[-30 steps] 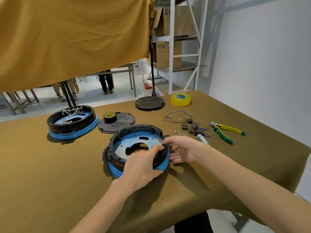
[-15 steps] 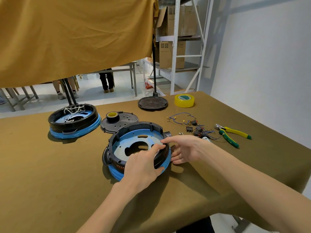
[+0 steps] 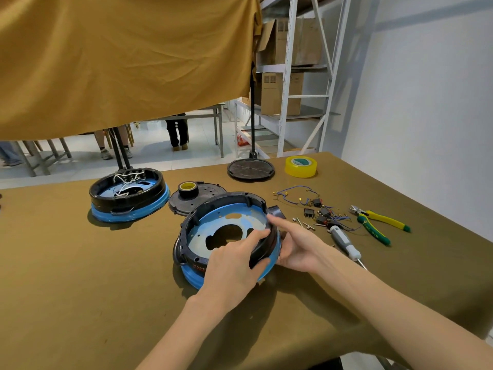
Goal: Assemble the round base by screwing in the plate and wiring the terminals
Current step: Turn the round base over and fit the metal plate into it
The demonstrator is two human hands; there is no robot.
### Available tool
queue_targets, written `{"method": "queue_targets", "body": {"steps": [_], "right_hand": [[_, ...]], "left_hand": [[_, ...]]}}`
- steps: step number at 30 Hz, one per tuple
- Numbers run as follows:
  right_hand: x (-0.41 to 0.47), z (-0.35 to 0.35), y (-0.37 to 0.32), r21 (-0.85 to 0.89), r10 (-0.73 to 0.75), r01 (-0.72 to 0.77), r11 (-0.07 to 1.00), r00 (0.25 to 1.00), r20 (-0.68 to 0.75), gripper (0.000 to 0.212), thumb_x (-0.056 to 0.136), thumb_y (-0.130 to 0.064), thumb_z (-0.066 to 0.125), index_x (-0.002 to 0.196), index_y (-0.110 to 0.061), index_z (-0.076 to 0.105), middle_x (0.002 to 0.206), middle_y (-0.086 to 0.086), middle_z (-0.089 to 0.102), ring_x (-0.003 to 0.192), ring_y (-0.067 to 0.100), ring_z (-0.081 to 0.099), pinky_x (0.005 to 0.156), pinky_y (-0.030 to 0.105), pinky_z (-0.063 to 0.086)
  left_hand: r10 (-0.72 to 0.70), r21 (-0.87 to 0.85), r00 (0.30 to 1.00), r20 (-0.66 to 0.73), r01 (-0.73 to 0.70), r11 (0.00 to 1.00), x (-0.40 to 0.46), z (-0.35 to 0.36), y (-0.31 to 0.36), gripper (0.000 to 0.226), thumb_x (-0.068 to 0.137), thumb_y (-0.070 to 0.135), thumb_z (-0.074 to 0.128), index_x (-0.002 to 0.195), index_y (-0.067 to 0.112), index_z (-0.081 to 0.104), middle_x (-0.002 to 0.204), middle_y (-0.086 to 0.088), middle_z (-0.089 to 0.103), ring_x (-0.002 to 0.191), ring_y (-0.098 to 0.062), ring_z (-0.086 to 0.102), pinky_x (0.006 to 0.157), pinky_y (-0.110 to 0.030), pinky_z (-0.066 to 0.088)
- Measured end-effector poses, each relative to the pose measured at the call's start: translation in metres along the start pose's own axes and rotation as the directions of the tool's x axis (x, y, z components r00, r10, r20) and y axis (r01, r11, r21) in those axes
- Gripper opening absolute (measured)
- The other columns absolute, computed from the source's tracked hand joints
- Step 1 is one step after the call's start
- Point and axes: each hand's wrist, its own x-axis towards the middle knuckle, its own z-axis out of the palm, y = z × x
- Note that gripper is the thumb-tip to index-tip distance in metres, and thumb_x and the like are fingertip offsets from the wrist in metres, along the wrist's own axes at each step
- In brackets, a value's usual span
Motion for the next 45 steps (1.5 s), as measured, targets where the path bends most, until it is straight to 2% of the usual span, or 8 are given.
{"method": "queue_targets", "body": {"steps": [8, 15, 22, 25, 28, 36, 41, 45], "right_hand": [[-0.004, -0.010, 0.012, 0.274, -0.033, -0.005, 0.962, 0.991, 0.133, 0.054, 0.099, -0.026, 0.058, 0.149, -0.012, 0.041, 0.141, 0.028, 0.058, 0.128, 0.044, 0.059, 0.108, 0.057, 0.047], [-0.005, -0.007, 0.015, 0.258, -0.090, 0.060, 0.964, 0.990, 0.106, 0.061, 0.092, -0.002, 0.055, 0.150, -0.007, 0.034, 0.131, 0.035, 0.061, 0.121, 0.047, 0.063, 0.095, 0.058, 0.056], [-0.007, 0.002, 0.005, 0.204, -0.158, 0.138, 0.969, 0.984, 0.086, 0.048, 0.097, -0.005, 0.054, 0.142, 0.008, 0.047, 0.130, 0.032, 0.063, 0.118, 0.042, 0.067, 0.089, 0.051, 0.060], [-0.012, 0.012, -0.009, 0.125, -0.234, 0.226, 0.966, 0.970, 0.057, 0.041, 0.101, -0.011, 0.056, 0.139, 0.005, 0.055, 0.134, 0.028, 0.063, 0.124, 0.038, 0.064, 0.105, 0.050, 0.053], [-0.019, 0.028, -0.030, -0.073, -0.424, 0.426, 0.902, 0.905, 0.037, 0.041, 0.102, -0.016, 0.059, 0.140, -0.003, 0.057, 0.138, 0.022, 0.062, 0.127, 0.034, 0.059, 0.116, 0.050, 0.042], [-0.035, 0.073, -0.045, -0.358, -0.645, 0.648, 0.672, 0.750, 0.148, 0.030, 0.096, -0.009, 0.066, 0.125, -0.013, 0.069, 0.116, 0.011, 0.074, 0.110, 0.029, 0.071, 0.096, 0.045, 0.059], [-0.026, 0.105, -0.031, -0.688, -0.697, 0.635, 0.351, 0.668, 0.261, 0.022, 0.092, -0.007, 0.068, 0.112, -0.016, 0.070, 0.102, 0.009, 0.073, 0.096, 0.025, 0.069, 0.083, 0.038, 0.059], [-0.009, 0.124, -0.011, -0.835, -0.630, 0.536, 0.126, 0.693, 0.350, 0.022, 0.088, -0.008, 0.066, 0.110, -0.005, 0.067, 0.109, 0.013, 0.063, 0.101, 0.017, 0.058, 0.079, 0.031, 0.049]], "left_hand": [[-0.007, -0.014, 1.000, -0.020, 0.007, 1.000, -0.001, 0.000, 0.001, 0.060, 0.090, 0.043, 0.076, 0.144, 0.041, 0.050, 0.119, 0.015, 0.074, 0.104, -0.007, 0.070, 0.079, -0.003, 0.039], [0.020, -0.083, 1.000, -0.017, -0.021, 0.996, 0.003, -0.007, -0.007, 0.060, 0.090, 0.047, 0.074, 0.144, 0.043, 0.047, 0.118, 0.018, 0.072, 0.105, -0.004, 0.068, 0.079, -0.007, 0.047], [0.055, -0.191, 0.999, -0.002, -0.054, 0.980, 0.011, -0.011, -0.016, 0.080, 0.078, 0.050, 0.084, 0.144, 0.049, 0.039, 0.121, 0.025, 0.066, 0.113, 0.001, 0.063, 0.090, -0.014, 0.054], [0.032, -0.346, 0.999, 0.003, -0.029, 0.938, 0.022, -0.019, -0.014, 0.081, 0.078, 0.039, 0.088, 0.143, 0.048, 0.042, 0.126, 0.028, 0.061, 0.118, 0.006, 0.059, 0.095, -0.020, 0.055], [-0.058, -0.616, 0.996, -0.060, 0.009, 0.788, 0.038, -0.026, -0.006, 0.075, 0.080, 0.025, 0.089, 0.143, 0.037, 0.051, 0.124, 0.018, 0.068, 0.116, -0.003, 0.066, 0.095, -0.022, 0.056], [-0.457, -0.940, 0.861, -0.223, -0.066, 0.334, 0.061, -0.023, 0.029, 0.058, 0.088, 0.007, 0.080, 0.136, 0.031, 0.059, 0.108, 0.003, 0.079, 0.103, -0.017, 0.076, 0.080, -0.023, 0.060], [-0.715, -0.991, 0.699, 0.010, -0.086, -0.098, 0.057, -0.025, 0.025, 0.037, 0.097, 0.010, 0.066, 0.129, 0.030, 0.067, 0.118, -0.005, 0.076, 0.110, -0.025, 0.073, 0.083, -0.036, 0.062], [-0.696, -0.963, 0.700, 0.163, -0.042, -0.268, 0.037, -0.034, 0.004, 0.037, 0.103, 0.015, 0.056, 0.137, 0.030, 0.061, 0.127, -0.006, 0.073, 0.117, -0.025, 0.071, 0.098, -0.047, 0.056]]}}
